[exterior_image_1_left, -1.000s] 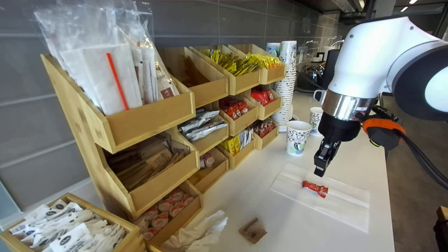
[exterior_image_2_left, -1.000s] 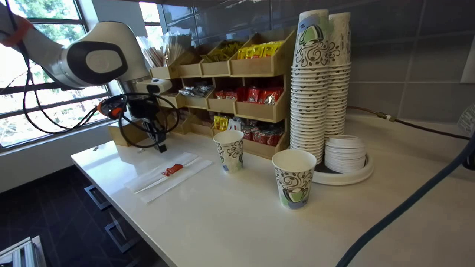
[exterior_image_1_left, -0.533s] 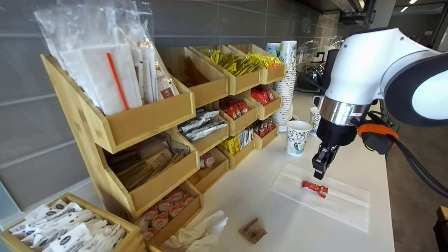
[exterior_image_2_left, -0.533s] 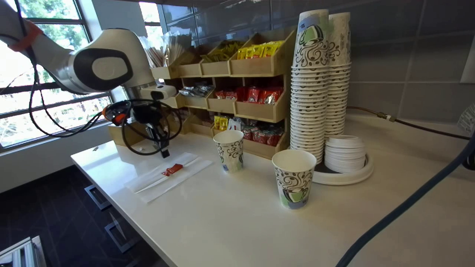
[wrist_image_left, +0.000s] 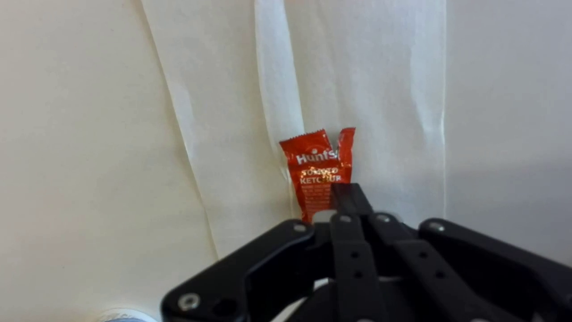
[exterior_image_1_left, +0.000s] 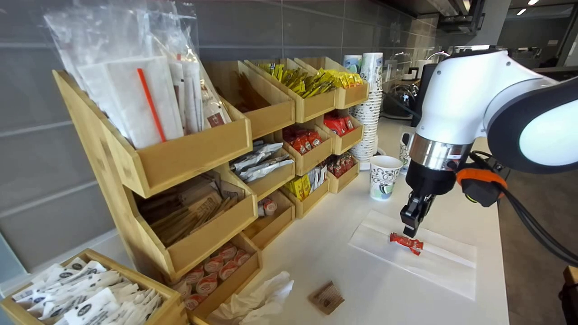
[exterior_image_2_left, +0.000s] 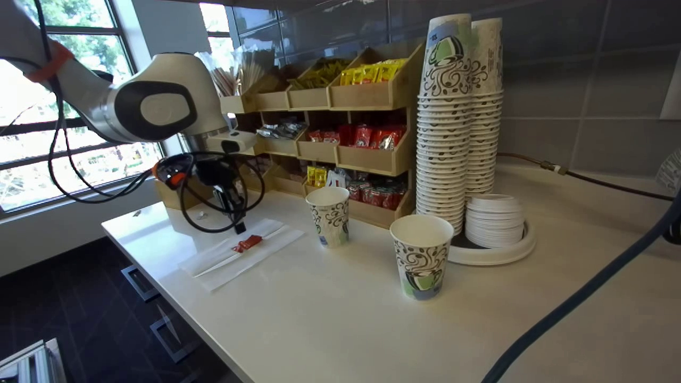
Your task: Squeeze the sauce out of the orange sachet on the napkin on the counter
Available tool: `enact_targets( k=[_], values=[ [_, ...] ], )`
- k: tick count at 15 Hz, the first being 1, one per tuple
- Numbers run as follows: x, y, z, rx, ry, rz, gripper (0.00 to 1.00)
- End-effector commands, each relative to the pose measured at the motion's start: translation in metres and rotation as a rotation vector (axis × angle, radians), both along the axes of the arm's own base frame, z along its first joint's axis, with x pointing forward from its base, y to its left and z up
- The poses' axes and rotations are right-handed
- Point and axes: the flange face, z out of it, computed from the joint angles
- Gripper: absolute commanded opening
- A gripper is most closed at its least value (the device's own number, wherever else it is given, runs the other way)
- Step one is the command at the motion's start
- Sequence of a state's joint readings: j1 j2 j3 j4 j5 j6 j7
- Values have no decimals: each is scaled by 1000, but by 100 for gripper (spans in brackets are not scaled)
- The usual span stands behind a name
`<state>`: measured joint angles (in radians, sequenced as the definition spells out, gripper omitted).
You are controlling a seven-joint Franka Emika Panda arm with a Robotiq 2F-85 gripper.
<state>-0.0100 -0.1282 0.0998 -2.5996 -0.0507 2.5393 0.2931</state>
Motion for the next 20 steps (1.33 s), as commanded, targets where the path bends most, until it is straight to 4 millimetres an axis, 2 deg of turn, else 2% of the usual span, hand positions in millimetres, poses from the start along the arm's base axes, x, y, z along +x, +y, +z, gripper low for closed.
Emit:
enact_targets(
  k=[1,20],
  values=[
    [4,-3,-9,-8,-25,-5,0],
    [20,-7,-33,-2,-41,3,0]
  ],
)
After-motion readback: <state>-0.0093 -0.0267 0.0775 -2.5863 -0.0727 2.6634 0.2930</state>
